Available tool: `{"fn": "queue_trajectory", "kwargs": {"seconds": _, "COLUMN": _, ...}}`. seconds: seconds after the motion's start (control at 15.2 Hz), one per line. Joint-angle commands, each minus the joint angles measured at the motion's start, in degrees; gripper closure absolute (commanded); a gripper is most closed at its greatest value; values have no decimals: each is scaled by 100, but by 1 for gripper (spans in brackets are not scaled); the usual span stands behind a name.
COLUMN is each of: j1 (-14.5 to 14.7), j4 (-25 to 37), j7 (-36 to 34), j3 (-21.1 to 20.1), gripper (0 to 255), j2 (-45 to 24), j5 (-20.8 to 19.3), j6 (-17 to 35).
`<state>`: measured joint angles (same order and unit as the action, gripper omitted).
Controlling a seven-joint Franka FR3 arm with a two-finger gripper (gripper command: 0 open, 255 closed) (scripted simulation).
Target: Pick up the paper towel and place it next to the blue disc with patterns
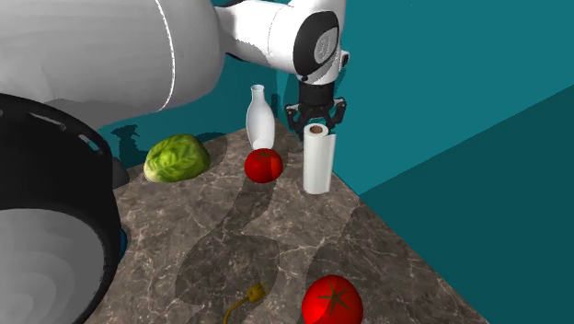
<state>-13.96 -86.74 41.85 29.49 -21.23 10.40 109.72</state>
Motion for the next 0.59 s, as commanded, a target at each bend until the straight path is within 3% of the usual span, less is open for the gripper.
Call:
{"fn": "queue_trajectory", "kwargs": {"seconds": 0.0, "j1": -13, "j4": 122, "j7": -3, "j3": 8, "gripper": 255, "j2": 12, "j5": -9, "j6": -134}}
{"fn": "queue_trajectory", "kwargs": {"seconds": 0.07, "j1": -18, "j4": 184, "j7": -7, "j3": 11, "gripper": 255, "j2": 16, "j5": -13, "j6": -199}}
{"fn": "queue_trajectory", "kwargs": {"seconds": 0.53, "j1": 761, "j4": -1538, "j7": -863, "j3": -15, "gripper": 255, "j2": 1737, "j5": -938, "j6": 21}}
